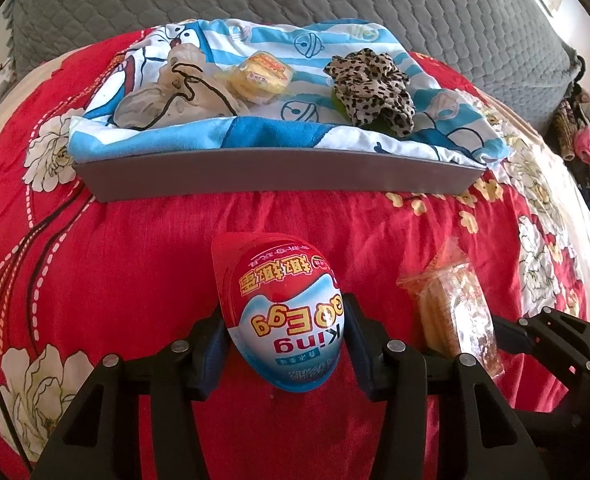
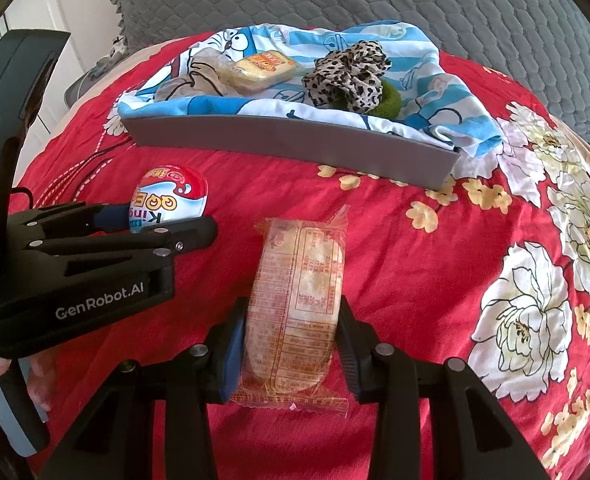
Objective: Organize objects
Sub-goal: 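Lift the Kinder egg and orange snack packet and carry them toward the tray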
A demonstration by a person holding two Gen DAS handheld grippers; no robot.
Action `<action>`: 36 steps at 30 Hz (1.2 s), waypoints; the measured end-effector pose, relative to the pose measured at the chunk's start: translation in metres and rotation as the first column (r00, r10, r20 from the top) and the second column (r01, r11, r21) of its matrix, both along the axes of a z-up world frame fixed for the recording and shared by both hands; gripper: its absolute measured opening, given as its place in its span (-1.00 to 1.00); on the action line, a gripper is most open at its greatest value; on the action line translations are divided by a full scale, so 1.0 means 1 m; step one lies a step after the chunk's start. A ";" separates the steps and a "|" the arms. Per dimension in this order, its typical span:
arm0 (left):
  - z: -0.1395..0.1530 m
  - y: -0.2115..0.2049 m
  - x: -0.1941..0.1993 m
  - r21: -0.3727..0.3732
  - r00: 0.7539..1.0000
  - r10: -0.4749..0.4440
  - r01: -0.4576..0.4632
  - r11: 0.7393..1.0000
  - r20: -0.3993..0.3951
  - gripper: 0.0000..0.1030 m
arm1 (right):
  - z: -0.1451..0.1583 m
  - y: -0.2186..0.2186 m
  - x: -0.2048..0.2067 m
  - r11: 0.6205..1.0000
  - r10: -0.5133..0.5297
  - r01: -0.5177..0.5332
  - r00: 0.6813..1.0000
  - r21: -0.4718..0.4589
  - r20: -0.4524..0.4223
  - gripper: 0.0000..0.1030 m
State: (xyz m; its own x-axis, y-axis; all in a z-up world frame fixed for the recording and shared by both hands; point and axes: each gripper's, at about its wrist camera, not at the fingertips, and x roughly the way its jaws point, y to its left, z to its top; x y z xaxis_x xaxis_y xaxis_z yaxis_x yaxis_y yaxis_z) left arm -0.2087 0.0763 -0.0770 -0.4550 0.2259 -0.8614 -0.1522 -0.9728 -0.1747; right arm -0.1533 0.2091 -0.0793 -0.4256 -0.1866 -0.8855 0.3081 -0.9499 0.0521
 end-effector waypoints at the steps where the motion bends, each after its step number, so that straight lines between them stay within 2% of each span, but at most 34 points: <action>1: 0.000 0.000 0.001 -0.001 1.000 -0.001 0.001 1.000 0.002 0.03 | 0.000 0.000 0.000 1.000 0.001 -0.001 1.000 0.000 0.002 -0.21; 22: 0.014 -0.009 0.022 -0.003 1.000 0.028 -0.028 1.000 -0.002 0.03 | 0.008 -0.003 0.007 0.999 0.034 -0.034 0.999 0.008 0.010 -0.21; 36: 0.048 -0.010 0.042 -0.013 0.997 0.043 -0.044 0.999 -0.064 0.03 | 0.042 0.001 0.010 0.999 0.032 -0.034 0.998 -0.040 -0.060 -0.21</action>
State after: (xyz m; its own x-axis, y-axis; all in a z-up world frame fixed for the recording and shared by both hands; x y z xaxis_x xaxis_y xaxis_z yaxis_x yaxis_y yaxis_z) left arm -0.1668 0.0661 -0.0292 -0.5180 0.1923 -0.8335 -0.1201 -0.9811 -0.1517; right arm -0.1435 0.2099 -0.0373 -0.4699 -0.2369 -0.8503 0.3428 -0.9367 0.0716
